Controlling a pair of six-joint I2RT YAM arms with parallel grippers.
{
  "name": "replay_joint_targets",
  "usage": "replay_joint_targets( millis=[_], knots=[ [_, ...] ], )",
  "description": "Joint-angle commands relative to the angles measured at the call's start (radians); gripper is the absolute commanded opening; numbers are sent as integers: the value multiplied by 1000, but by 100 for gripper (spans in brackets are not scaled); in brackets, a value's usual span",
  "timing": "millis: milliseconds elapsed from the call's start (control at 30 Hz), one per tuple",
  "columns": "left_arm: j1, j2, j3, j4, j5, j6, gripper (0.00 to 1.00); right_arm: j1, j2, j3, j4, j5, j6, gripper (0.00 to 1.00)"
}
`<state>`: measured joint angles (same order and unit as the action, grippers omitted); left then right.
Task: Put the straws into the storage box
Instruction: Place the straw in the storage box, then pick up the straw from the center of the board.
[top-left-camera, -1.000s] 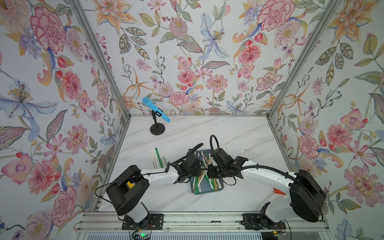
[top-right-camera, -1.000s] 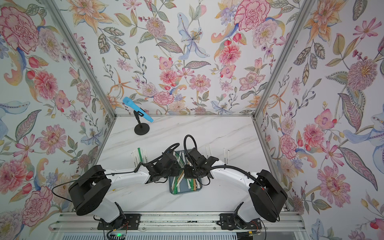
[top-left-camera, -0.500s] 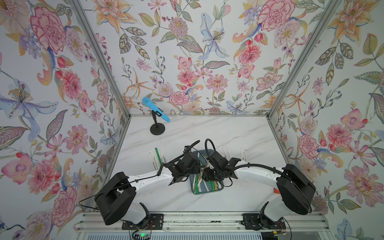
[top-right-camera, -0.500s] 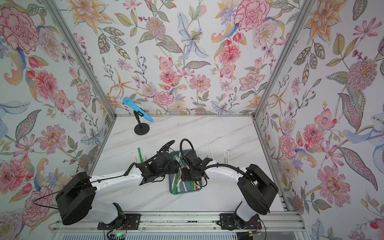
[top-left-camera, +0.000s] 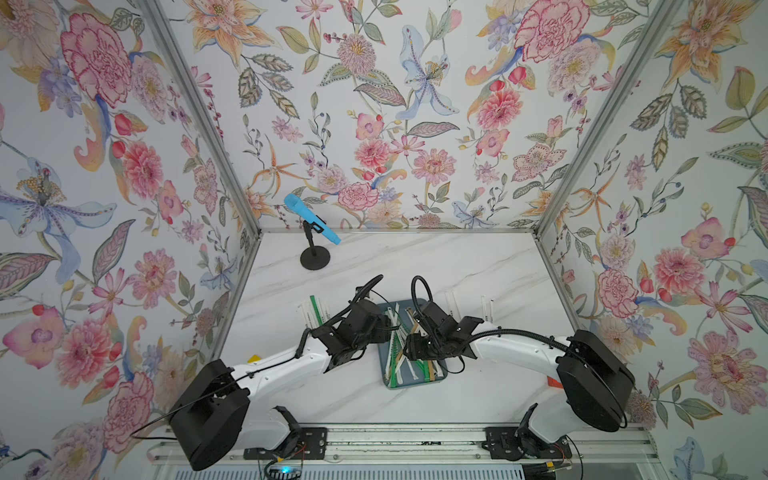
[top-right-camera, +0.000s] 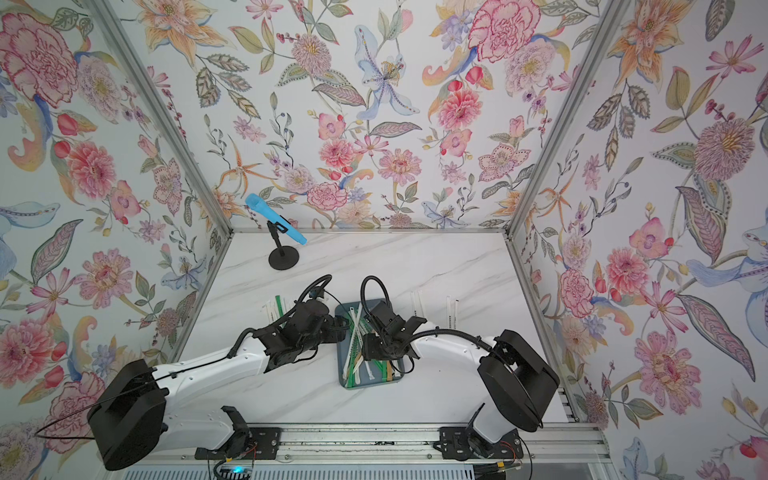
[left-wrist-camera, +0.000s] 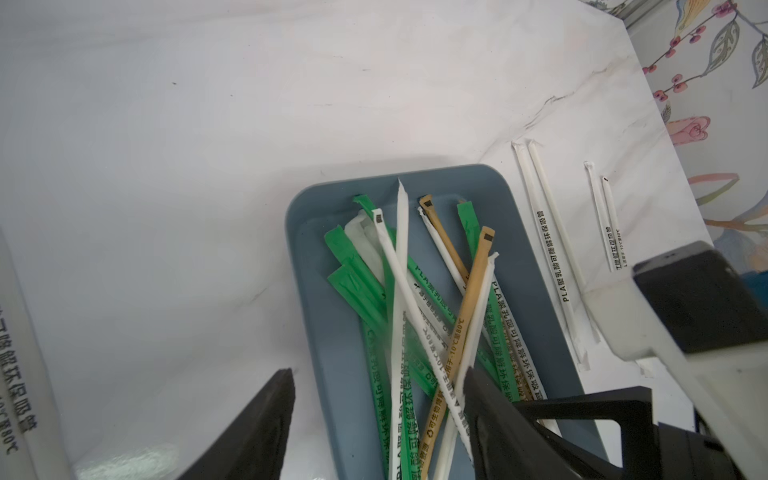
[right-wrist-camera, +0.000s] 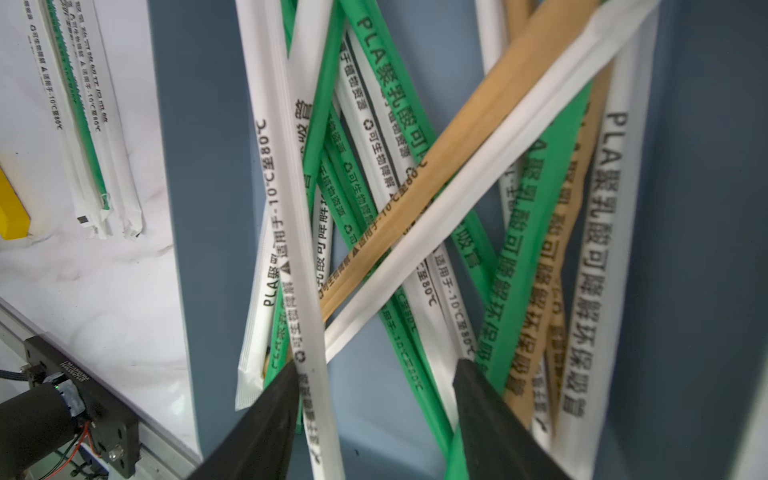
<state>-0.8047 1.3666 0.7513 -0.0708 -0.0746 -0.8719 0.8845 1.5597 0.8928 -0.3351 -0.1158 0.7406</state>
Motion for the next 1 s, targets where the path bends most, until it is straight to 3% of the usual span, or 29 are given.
replay_joint_targets(
  millis=[0, 400, 667, 867, 967],
  knots=[
    [-25, 66, 53, 32, 40, 66, 68, 2, -18, 19, 2, 20, -3, 61],
    [-24, 153, -17, 64, 113, 12, 63, -16, -146, -50, 34, 5, 68, 63],
    [-24, 97, 8, -34, 2, 26, 63, -40, -220, -95, 31, 10, 79, 64],
    [-23, -72, -41, 61, -49, 6, 67, -138, -320, -93, -87, 104, -36, 63],
    [-1, -105, -44, 22, -73, 4, 71, -268, -304, -112, -134, 96, -129, 62]
  ],
)
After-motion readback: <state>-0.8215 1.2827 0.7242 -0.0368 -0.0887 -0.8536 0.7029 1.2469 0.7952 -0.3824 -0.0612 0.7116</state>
